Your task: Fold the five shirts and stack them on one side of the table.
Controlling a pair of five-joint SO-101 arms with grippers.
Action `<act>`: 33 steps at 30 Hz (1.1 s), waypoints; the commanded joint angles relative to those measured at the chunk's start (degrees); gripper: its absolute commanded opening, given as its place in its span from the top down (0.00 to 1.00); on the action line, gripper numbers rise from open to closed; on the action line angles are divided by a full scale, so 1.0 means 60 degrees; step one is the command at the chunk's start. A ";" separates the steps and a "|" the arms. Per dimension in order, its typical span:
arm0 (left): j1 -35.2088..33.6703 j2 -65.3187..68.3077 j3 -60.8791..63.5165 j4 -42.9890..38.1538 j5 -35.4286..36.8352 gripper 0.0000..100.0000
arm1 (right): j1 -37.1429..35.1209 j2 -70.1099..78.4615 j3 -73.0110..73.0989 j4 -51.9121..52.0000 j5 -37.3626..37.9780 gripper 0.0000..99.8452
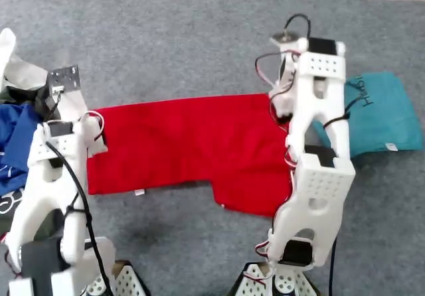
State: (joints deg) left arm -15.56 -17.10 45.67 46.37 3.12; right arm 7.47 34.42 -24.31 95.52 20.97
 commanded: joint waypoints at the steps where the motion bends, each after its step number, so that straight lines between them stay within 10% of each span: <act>1: 0.0081 0.0777 -0.0051 -0.0103 -0.0073 0.97 | 0.0044 -0.0608 0.1253 -0.1143 0.0044 0.99; 11: -0.0256 0.2447 -0.1033 -0.0015 -0.0689 0.97 | 0.0484 -0.0608 0.3861 -0.5099 0.0117 0.99; 33: -0.0037 0.2857 -0.5780 0.2711 -0.1158 0.97 | -0.0103 -0.2308 0.1077 -0.2198 0.0923 0.99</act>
State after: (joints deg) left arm -18.46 -0.75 15.25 65.10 -6.20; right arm 8.79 23.87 -14.81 85.76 26.15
